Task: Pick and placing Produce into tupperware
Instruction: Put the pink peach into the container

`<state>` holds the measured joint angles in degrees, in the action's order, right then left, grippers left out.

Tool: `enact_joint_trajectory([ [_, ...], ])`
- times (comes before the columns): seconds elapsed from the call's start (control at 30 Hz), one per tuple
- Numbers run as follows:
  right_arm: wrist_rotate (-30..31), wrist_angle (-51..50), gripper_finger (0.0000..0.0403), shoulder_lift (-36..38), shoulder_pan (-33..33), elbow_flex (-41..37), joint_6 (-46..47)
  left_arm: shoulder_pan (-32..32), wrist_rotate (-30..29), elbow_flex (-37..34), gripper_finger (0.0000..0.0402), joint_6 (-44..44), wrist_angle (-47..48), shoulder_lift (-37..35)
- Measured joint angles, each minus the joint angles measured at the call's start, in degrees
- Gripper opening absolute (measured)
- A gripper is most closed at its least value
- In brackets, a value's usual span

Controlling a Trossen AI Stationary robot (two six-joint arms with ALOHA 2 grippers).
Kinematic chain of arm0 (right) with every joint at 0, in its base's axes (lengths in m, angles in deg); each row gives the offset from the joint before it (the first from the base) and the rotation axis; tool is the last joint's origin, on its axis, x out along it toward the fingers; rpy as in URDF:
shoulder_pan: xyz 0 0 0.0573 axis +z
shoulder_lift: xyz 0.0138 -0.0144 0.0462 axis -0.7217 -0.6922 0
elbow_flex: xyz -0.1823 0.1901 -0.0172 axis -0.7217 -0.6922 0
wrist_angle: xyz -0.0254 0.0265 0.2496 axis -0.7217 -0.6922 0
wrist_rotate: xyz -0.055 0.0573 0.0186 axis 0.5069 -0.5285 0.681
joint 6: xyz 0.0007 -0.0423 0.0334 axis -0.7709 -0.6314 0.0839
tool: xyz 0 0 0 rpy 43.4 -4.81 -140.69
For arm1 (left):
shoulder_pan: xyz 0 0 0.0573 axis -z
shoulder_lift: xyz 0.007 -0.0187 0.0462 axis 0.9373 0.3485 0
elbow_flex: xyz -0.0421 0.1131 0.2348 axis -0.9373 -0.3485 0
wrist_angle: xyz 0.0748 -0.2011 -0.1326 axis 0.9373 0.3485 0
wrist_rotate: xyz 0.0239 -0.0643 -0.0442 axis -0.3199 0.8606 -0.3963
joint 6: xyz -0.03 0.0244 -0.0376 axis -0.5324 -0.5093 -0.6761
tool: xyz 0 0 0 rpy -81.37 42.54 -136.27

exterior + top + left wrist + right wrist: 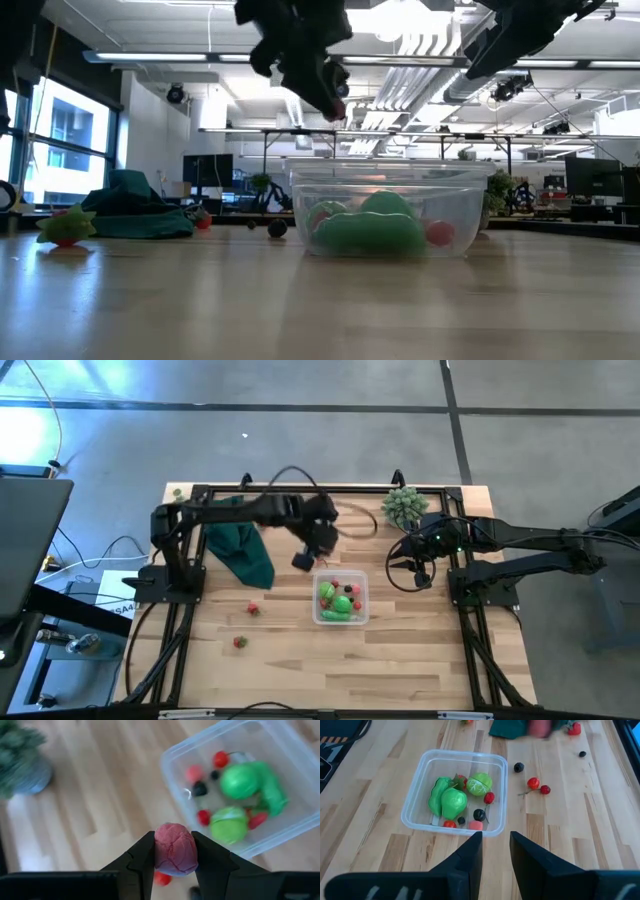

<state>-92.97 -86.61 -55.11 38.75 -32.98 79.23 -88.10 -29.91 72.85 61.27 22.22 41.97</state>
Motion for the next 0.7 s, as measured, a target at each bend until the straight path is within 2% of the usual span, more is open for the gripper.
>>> enact_joint_trajectory([
  [0.27, 0.0, 0.0, 0.0089, 0.0, 0.0, 0.0, 0.0, 11.0, -10.4, 0.0, 0.0106, -8.8, -3.7, 2.8],
  [0.47, 0.0, 0.0, 0.0089, 0.0, 0.0, 0.0, 0.0, 15.1, -10.2, 0.0, 0.0106, -18.3, -4.8, 8.2],
  [0.7, 0.0, 0.0, 0.0089, 0.0, 0.0, 0.0, 0.0, 17.2, -9.4, 0.0, 0.0106, -21.6, -5.7, 11.2],
])
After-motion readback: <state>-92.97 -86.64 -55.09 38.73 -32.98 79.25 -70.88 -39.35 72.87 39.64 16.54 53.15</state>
